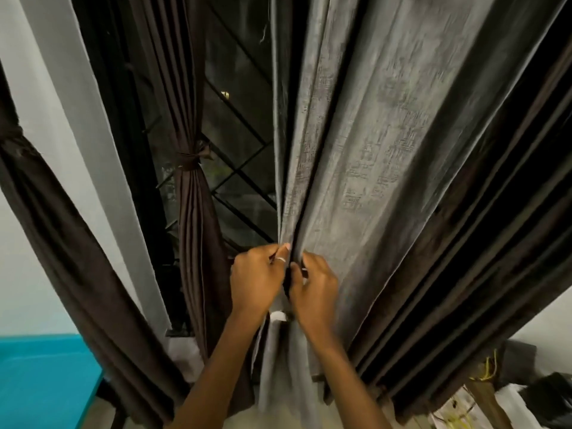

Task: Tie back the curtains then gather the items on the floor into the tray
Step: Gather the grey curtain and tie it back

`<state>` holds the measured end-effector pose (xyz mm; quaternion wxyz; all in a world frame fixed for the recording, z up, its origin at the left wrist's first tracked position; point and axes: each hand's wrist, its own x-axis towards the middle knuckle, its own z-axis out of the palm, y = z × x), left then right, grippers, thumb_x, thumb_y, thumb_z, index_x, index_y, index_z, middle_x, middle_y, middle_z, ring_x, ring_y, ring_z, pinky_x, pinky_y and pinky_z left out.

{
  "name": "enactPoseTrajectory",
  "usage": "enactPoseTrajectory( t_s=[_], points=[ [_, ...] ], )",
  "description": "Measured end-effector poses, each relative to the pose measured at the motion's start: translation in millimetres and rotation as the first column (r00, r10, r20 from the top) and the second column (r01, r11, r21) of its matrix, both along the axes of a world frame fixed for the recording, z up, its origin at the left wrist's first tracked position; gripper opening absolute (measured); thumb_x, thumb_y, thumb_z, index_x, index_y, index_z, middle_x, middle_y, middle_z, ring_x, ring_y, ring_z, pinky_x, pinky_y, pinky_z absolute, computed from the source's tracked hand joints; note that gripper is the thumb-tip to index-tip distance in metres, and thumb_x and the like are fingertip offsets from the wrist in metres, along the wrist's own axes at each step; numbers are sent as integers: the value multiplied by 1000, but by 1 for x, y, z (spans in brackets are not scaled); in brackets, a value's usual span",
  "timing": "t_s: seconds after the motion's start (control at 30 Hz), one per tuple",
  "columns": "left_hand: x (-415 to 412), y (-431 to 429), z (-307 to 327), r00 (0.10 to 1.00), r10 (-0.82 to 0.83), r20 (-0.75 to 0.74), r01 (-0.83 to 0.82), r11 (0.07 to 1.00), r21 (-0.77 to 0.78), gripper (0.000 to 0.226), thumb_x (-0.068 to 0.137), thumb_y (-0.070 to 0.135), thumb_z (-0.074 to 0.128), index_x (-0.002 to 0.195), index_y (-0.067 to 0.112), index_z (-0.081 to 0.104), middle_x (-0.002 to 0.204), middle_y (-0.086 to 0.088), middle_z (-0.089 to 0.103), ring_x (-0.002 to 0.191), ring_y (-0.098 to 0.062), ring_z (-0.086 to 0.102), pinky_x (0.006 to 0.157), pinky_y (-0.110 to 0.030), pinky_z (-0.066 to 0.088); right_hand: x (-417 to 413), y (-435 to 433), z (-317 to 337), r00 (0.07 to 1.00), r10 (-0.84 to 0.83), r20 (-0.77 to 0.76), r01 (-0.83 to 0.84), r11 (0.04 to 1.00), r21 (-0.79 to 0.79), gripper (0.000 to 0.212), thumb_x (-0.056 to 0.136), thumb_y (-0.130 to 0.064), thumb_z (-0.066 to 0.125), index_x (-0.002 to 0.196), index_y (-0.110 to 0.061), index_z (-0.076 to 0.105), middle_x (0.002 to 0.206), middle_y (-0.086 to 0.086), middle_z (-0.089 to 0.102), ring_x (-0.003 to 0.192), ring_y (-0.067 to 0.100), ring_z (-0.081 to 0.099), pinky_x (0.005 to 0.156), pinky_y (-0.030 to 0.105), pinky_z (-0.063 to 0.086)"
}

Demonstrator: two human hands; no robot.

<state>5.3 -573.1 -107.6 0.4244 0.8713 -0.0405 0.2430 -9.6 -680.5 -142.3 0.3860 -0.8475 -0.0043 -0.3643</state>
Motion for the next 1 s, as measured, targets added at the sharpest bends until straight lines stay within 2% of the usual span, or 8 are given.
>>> enactPoseTrajectory(
  t_s=[0.27,0.33,0.47,0.57,0.67,0.77,0.87,1.0],
  points=[
    [-1,5,-3,994,-107,28,109,992,-66,50,101,41,56,55,24,49,45,7,49,46,-4,52,48,-26,34,-8,20,3,998,57,-17,-57,998,7,23,98,-8,62,119,-8,71,107,2,65,87,-4,54,79,-3,38],
    [-5,2,0,991,-136,10,136,988,-71,50,100,51,53,62,19,59,50,3,56,49,-8,57,48,-33,42,-11,19,4,996,84,-18,-84,996,3,23,101,-13,59,120,-7,70,108,1,63,86,-9,53,78,-3,38],
    [-6,-5,8,998,-51,-39,50,998,-23,63,88,66,60,57,13,49,47,-2,52,46,-13,54,47,-32,42,-9,14,4,990,125,-61,-124,992,21,17,103,-12,57,103,2,67,98,-8,54,86,-14,53,70,-1,38],
    [-3,-6,7,1000,-8,-18,8,1000,12,52,95,48,59,55,18,44,47,1,49,46,-11,52,47,-32,38,-9,12,6,971,221,-93,-217,975,50,28,103,-20,58,126,-6,66,118,-2,58,99,-1,61,83,9,49],
    [-1,-4,4,1000,10,-5,-10,1000,0,48,99,42,57,56,25,46,49,6,50,48,-9,54,50,-27,34,-6,-1,11,932,333,-146,-308,936,170,39,99,-13,62,137,-20,62,118,-14,58,107,0,62,92,14,52],
    [1,-1,2,1000,11,16,-11,1000,1,53,99,42,58,53,21,42,45,5,45,42,-11,47,49,-26,30,4,-31,15,977,159,-145,-116,956,270,35,94,-4,62,126,-17,69,113,-16,58,105,1,64,91,17,53],
    [2,2,0,999,2,33,-2,1000,1,56,98,40,59,52,18,39,42,4,39,38,-12,38,47,-25,25,24,-77,18,976,-127,-175,179,930,322,37,91,-5,64,128,-11,62,120,-2,52,111,21,62,99,32,51],
    [0,1,1,999,-17,32,17,1000,2,56,98,40,61,51,21,36,42,5,38,39,-12,38,47,-24,22,55,-125,29,940,-155,-304,250,920,303,70,88,-24,78,145,-7,42,145,13,41,132,29,48,114,43,41]
  ],
)
